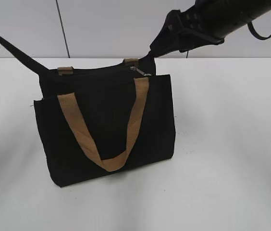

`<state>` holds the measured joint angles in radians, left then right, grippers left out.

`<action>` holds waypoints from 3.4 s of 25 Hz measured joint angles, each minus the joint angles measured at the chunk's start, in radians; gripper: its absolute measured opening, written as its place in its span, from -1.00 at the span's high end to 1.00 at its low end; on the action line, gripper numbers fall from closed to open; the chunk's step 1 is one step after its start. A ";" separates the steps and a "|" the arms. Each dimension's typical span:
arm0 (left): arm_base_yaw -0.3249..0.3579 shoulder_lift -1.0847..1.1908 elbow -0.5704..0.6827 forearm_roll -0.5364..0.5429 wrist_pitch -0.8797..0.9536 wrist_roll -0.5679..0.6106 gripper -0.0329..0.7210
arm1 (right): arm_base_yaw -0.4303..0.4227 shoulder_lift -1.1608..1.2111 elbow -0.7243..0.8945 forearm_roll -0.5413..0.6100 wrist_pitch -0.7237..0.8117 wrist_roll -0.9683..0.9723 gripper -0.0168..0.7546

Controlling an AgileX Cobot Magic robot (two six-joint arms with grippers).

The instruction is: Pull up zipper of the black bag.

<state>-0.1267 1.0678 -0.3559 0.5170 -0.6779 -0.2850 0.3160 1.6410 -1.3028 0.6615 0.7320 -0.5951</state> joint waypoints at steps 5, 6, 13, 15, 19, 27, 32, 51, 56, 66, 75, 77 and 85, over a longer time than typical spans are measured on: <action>0.000 0.000 0.000 -0.017 0.071 -0.001 -0.25 | 0.000 -0.035 0.000 -0.001 0.005 -0.001 -0.58; 0.000 0.000 0.000 -0.030 0.106 0.002 -0.28 | 0.000 -0.039 0.000 -0.003 0.007 -0.001 -0.57; 0.022 0.000 -0.010 -0.202 0.386 0.135 -0.29 | 0.000 -0.061 0.000 -0.012 0.009 -0.001 -0.57; 0.060 0.000 -0.032 -0.226 0.467 0.152 -0.28 | 0.000 -0.061 0.000 -0.014 0.010 -0.001 -0.57; 0.170 0.000 -0.087 -0.251 0.646 0.161 -0.26 | 0.000 -0.061 0.000 -0.016 0.016 -0.001 -0.57; 0.265 -0.003 -0.179 -0.344 0.991 0.163 -0.24 | -0.002 -0.063 0.000 -0.060 0.047 0.001 -0.57; 0.265 0.017 -0.272 -0.475 1.300 0.191 -0.20 | -0.040 -0.094 0.000 -0.226 0.143 0.096 -0.57; 0.001 0.198 -0.624 -0.531 1.708 0.357 -0.24 | -0.460 -0.163 0.023 -0.374 0.470 0.277 -0.57; 0.006 0.198 -0.625 -0.488 1.826 0.317 -0.24 | -0.460 -0.336 0.206 -0.376 0.453 0.281 -0.57; 0.012 -0.006 -0.588 -0.490 1.890 0.270 -0.24 | -0.460 -0.884 0.594 -0.399 0.436 0.237 -0.57; 0.012 -0.499 -0.375 -0.484 1.858 0.270 -0.24 | -0.460 -1.311 0.772 -0.396 0.488 0.249 -0.57; 0.012 -0.620 -0.324 -0.481 1.845 0.274 -0.24 | -0.460 -1.397 0.776 -0.395 0.487 0.253 -0.57; 0.012 -1.065 -0.207 -0.558 1.826 0.383 -0.24 | -0.460 -1.647 0.779 -0.395 0.488 0.309 -0.57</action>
<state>-0.1149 0.0032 -0.5632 -0.0412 1.1482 0.0978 -0.1444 -0.0059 -0.5234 0.2670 1.2203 -0.2862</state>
